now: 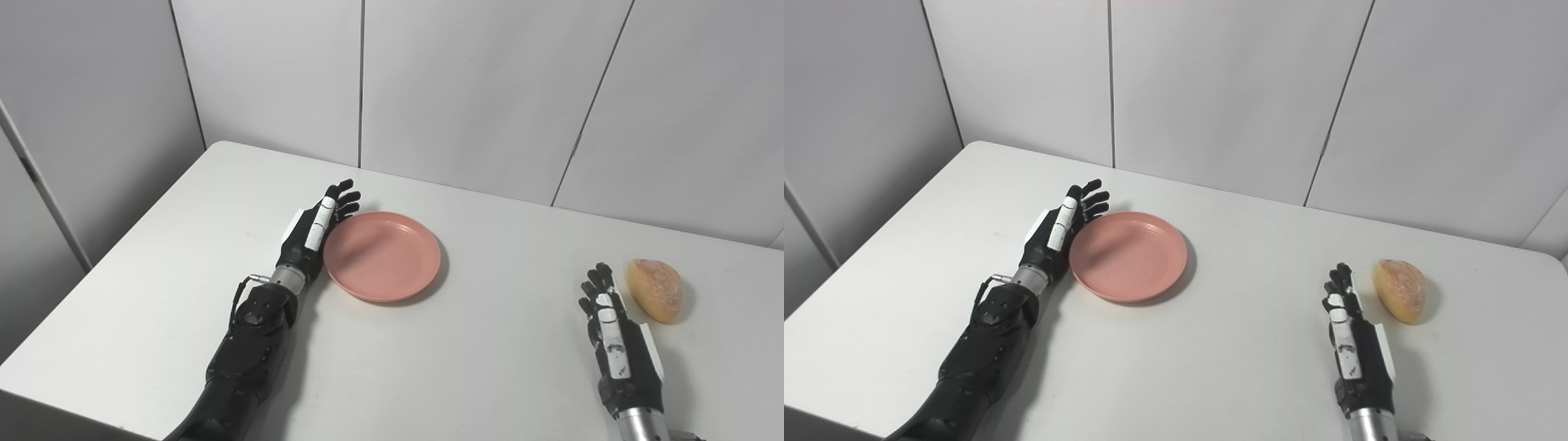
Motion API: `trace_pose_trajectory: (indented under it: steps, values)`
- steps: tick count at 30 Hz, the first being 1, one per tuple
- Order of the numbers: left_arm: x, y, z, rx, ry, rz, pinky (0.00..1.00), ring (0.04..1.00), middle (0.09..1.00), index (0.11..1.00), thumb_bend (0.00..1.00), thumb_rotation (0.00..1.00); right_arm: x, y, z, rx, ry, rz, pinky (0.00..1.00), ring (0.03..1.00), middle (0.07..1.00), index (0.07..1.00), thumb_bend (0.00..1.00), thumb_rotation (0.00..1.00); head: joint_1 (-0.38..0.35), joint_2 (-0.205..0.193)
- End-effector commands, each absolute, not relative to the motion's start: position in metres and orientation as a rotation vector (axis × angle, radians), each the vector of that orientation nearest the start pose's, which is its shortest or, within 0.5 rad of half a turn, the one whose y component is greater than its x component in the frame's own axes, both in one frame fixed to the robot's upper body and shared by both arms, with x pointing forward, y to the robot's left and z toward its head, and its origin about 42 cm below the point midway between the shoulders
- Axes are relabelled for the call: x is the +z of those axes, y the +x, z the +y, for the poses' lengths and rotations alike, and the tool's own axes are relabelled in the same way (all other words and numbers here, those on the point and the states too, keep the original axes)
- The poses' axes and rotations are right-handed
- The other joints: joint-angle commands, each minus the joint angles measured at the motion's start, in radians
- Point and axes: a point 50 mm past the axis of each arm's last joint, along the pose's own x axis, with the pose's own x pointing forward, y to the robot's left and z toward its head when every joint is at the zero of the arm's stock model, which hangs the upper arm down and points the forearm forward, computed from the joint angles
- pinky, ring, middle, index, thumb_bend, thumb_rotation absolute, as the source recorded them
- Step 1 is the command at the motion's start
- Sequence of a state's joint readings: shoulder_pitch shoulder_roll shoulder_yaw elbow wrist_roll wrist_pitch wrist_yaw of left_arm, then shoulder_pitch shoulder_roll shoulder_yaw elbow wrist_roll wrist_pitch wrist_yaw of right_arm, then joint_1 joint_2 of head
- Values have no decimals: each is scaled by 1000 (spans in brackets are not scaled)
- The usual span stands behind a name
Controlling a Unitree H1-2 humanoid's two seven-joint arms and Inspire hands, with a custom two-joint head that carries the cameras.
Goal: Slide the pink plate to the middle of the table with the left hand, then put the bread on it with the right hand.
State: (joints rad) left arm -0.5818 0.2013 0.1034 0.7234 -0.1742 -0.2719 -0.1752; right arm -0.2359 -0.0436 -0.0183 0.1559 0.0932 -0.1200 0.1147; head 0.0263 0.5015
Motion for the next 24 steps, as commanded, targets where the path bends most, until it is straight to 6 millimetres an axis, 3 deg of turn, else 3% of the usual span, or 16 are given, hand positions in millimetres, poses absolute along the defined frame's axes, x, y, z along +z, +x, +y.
trace_pose_trajectory:
  steps: [1,14,24]
  values:
    - [152,464,266,-128,-18,-180,888,876,872,869,824,1000,159,367,-200,152,33,-291,1000,1000,1000,1000,620,928,-2,2]
    - [151,458,254,-170,-67,-150,889,883,874,873,815,1000,163,374,-179,142,23,-302,1000,1000,1000,1000,627,933,-161,54]
    - [146,455,235,-235,-69,-130,922,905,893,892,801,1000,162,378,-169,146,15,-307,1000,1000,1000,1000,630,940,-233,49]
